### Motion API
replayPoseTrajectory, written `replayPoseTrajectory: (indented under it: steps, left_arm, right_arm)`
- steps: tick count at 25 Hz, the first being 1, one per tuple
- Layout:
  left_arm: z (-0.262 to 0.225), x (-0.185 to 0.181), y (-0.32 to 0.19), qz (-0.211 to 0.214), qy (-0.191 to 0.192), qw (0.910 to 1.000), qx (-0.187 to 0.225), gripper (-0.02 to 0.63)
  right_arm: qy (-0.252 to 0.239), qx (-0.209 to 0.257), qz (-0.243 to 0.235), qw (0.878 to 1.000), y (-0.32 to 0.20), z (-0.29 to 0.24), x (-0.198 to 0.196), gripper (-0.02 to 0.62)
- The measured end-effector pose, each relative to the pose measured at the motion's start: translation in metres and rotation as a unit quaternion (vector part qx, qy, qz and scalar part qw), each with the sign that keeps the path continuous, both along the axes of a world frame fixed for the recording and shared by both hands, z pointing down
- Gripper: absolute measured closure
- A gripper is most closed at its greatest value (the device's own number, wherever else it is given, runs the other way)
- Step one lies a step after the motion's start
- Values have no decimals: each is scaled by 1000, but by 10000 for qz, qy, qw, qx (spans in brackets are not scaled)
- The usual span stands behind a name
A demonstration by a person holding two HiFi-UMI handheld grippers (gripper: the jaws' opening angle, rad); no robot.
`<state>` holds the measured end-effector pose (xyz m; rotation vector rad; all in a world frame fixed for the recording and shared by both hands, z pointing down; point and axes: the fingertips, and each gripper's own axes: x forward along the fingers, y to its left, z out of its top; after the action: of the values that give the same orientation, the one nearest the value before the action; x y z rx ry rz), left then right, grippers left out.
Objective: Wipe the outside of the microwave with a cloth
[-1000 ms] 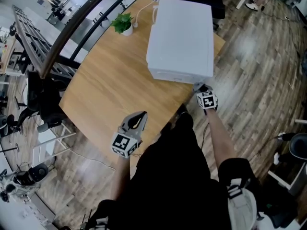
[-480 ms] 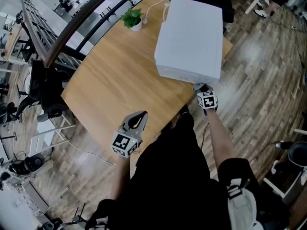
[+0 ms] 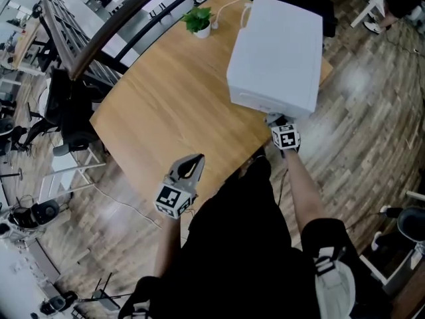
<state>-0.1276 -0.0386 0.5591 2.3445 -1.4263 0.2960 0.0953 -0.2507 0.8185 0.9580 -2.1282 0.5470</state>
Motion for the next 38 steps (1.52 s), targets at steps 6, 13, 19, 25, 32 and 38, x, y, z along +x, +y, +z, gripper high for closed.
replayPoseTrajectory:
  steps: [6,13,19,25,32,38]
  left_arm:
    - [1,-9,11,-158,60,9999,-33,604]
    - [1,-19,18,-308,56,9995,-87,604]
    - [4,-35,24,-459,33,9989,4,604]
    - [7,-39,28,-606,26,9980,-195,604]
    - [10,-46,29,-736,-20,9970,-255,604]
    - [9,-50,32,-803,-52,9964,-260,604]
  right_arm:
    - [-175,306,-57,9994,-6,-13,-26,575]
    - [-214,88,-261,9994,1,-7,-63,575]
    - [-370,28,-337,9987,-1,-2,-93,575]
    - [-503,10,-419,9979,-3,3,-117,575]
    - [-652,-127,-330,9972,-3,8,-141,575]
    - [-775,-149,-306,9964,-4,7,-159,575]
